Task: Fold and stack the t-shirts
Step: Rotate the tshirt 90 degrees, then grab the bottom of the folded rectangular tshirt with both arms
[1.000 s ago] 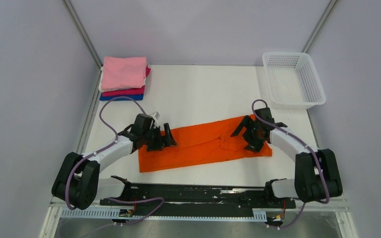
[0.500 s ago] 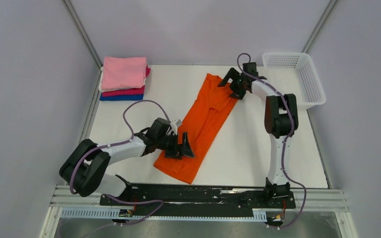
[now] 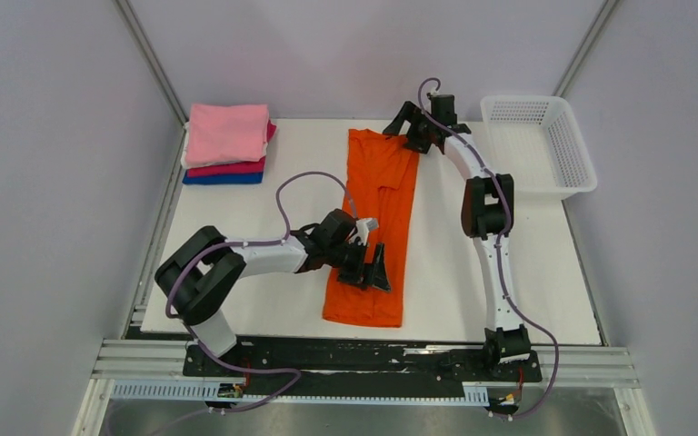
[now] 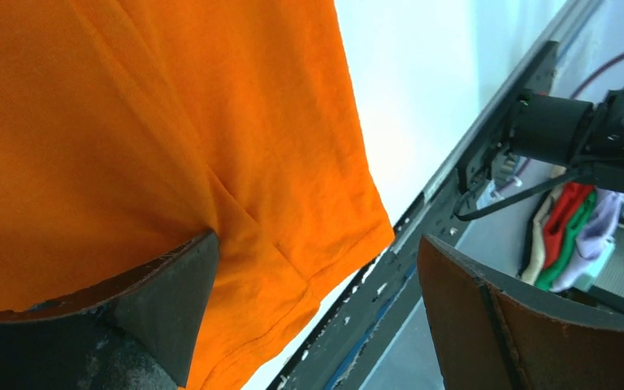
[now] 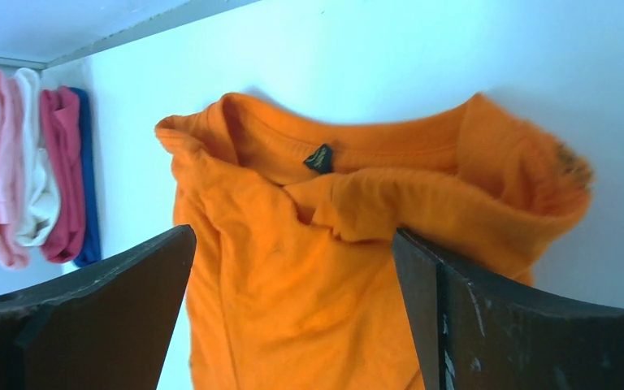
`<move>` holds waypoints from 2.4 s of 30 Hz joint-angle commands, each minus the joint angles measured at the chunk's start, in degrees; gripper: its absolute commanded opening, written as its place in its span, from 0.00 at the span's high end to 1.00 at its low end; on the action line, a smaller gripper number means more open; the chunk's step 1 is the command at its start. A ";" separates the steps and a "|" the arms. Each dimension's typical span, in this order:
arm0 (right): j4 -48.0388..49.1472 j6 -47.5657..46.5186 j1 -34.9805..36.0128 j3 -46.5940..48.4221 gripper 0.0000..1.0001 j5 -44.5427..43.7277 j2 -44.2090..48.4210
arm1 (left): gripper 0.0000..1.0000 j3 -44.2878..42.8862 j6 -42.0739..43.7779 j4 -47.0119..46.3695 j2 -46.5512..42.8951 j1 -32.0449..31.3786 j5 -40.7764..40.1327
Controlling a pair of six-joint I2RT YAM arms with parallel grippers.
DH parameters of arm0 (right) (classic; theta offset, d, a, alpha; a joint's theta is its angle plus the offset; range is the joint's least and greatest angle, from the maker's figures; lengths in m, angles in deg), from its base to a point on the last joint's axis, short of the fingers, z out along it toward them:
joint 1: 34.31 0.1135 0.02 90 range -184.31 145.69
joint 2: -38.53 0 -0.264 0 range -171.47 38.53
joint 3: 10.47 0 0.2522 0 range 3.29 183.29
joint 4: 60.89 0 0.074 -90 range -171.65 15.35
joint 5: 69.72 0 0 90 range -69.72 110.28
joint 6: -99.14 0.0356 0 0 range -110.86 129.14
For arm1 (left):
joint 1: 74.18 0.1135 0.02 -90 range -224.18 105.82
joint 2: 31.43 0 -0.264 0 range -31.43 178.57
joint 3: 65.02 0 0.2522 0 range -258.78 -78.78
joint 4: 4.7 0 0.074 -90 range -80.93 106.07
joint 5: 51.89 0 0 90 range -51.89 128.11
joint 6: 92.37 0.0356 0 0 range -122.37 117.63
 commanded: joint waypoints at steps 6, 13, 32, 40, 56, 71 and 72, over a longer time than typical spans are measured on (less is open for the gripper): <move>2.85 -13.06 1.08 -13.08 0.00 -4.44 20.92 | 0.00 -1.40 7.40 20.95 -14.68 -0.59 -14.36; 3.07 -8.02 4.80 -47.78 0.00 -13.11 46.04 | 0.00 4.32 6.61 33.29 -26.84 -0.54 -24.39; -1.74 9.82 31.23 -101.36 0.08 -21.35 87.17 | 0.31 10.62 1.65 28.71 -26.81 -5.37 -28.25; -4.34 12.94 43.65 -103.49 0.17 -17.35 87.83 | 0.41 8.11 2.29 28.82 -21.73 -7.74 -31.06; -2.03 16.58 47.87 -103.88 0.47 -17.31 78.60 | 0.63 7.01 2.15 30.66 -17.81 -9.29 -35.71; -7.30 17.15 48.10 -111.40 1.00 -13.59 89.79 | 1.00 12.01 -0.96 35.25 -25.83 -9.38 -30.66; -7.14 17.05 48.19 -111.98 1.00 -12.34 91.01 | 1.00 12.49 -1.32 34.95 -26.91 -9.56 -29.49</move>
